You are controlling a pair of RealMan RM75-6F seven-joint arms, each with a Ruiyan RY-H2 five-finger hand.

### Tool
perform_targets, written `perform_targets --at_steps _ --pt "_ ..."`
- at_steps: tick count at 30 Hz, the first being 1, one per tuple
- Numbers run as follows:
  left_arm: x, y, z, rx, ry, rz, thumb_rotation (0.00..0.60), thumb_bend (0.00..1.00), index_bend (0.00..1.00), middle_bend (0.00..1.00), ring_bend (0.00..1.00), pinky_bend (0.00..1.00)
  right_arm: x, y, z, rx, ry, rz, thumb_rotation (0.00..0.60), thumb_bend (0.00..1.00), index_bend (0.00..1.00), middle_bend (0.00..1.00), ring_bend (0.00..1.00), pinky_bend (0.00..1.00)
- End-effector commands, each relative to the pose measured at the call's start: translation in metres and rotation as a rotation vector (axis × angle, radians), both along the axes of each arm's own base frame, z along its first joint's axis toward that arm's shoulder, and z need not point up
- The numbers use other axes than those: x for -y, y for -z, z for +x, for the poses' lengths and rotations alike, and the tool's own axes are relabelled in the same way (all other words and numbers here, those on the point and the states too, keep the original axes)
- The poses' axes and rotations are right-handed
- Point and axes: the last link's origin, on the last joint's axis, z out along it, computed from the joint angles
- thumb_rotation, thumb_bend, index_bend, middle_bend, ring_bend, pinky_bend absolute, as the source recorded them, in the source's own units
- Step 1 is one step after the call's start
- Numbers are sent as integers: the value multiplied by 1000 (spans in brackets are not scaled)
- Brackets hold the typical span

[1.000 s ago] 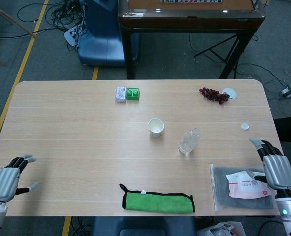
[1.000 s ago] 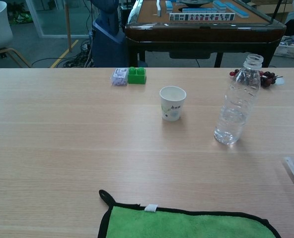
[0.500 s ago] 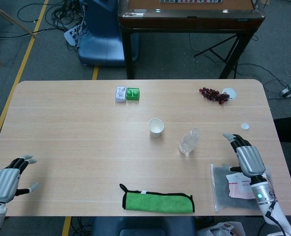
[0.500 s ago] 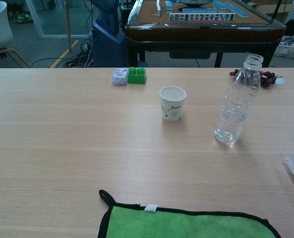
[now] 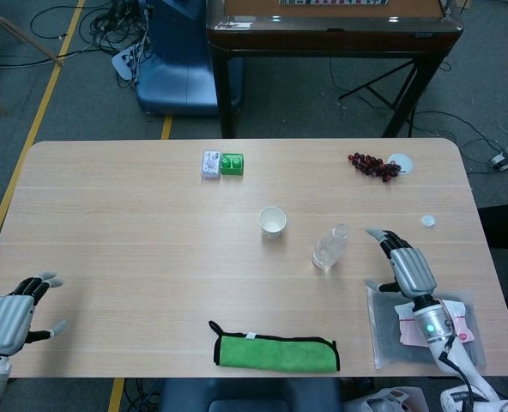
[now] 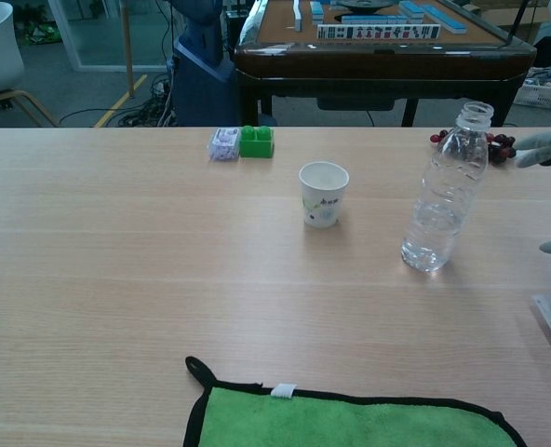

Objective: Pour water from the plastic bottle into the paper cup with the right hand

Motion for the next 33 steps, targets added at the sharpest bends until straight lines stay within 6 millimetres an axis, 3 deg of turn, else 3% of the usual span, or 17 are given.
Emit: perform_targets --at_steps 1,19,33 --pt "0 0 0 -2 -1 -1 600 105 306 209 236 526 5 4 3 11 -4 4 600 24 135 183 135 287" --pt "4 -4 0 10 -15 8 600 105 342 209 237 526 29 41 28 16 -54 55 600 24 135 185 135 287" --pt "7 -7 0 21 -20 10 600 105 339 209 237 526 47 63 29 90 -63 43 600 24 187 228 135 288"
